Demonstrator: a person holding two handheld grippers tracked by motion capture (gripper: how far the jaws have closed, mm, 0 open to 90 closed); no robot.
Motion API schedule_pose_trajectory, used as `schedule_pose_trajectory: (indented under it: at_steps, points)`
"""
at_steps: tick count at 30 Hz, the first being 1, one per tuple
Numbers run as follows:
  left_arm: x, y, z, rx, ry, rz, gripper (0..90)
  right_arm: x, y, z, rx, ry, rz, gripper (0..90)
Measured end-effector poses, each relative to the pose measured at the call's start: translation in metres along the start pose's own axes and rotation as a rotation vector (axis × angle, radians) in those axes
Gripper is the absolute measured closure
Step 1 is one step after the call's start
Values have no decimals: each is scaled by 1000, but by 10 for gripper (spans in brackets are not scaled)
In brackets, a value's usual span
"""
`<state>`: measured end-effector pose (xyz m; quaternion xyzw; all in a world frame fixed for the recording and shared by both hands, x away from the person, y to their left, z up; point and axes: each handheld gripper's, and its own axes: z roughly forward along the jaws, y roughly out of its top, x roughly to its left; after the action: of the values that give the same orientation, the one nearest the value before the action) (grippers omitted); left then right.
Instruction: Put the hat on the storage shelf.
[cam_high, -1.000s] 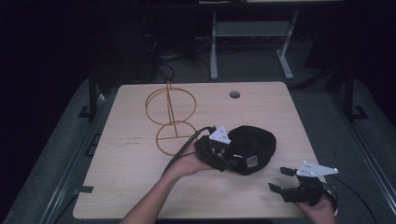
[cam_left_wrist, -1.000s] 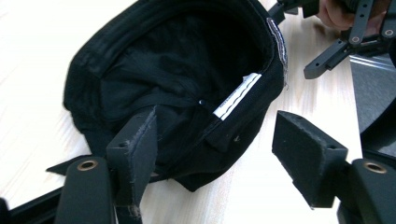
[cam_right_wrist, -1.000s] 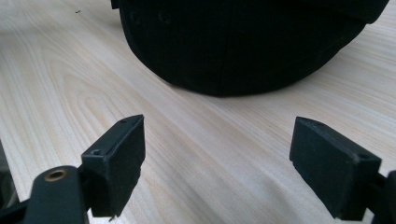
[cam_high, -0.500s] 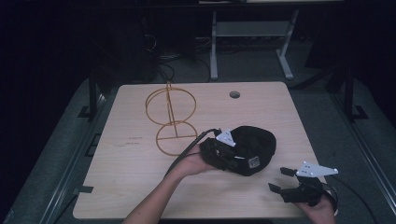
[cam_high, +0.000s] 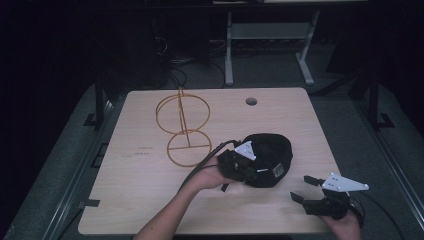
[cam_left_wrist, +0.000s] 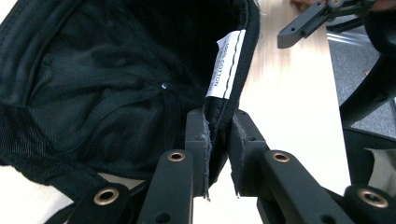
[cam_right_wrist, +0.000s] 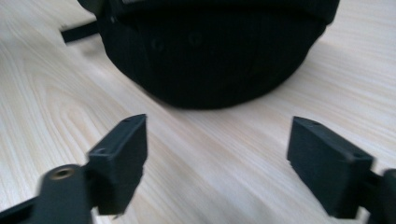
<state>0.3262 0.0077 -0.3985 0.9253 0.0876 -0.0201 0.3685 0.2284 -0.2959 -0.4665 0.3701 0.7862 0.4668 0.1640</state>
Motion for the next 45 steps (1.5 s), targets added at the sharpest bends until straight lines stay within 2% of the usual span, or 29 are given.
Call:
schedule_pose_trajectory:
  at_steps: [2,4,12,18,20,25,30,33,37,45]
  points:
    - [-1,0,0,-3,1,2,798,-1,0,-1,8,-1,3,232]
    - [0,3,-4,-25,-6,-5,801,-2,0,-1,17,37,36,241]
    - [1,15,-17,-83,-7,-19,809,5,5,2,11,46,33,174]
    - [2,26,-31,-148,-11,-38,813,8,9,1,-38,58,57,154]
    - [3,27,-33,-155,-10,-39,814,9,11,1,-47,65,64,154]
    - [3,36,-48,-214,-22,-59,816,13,18,0,-75,74,49,154]
    - [2,41,-58,-246,-31,-63,817,14,24,-1,-97,92,48,154]
    - [1,45,-67,-279,-33,-69,817,14,33,-5,-131,108,49,154]
    - [0,49,-74,-290,-34,-65,817,16,46,-7,-150,118,21,142]
    - [-8,57,-83,-315,-43,-37,817,21,67,-5,-172,139,6,149]
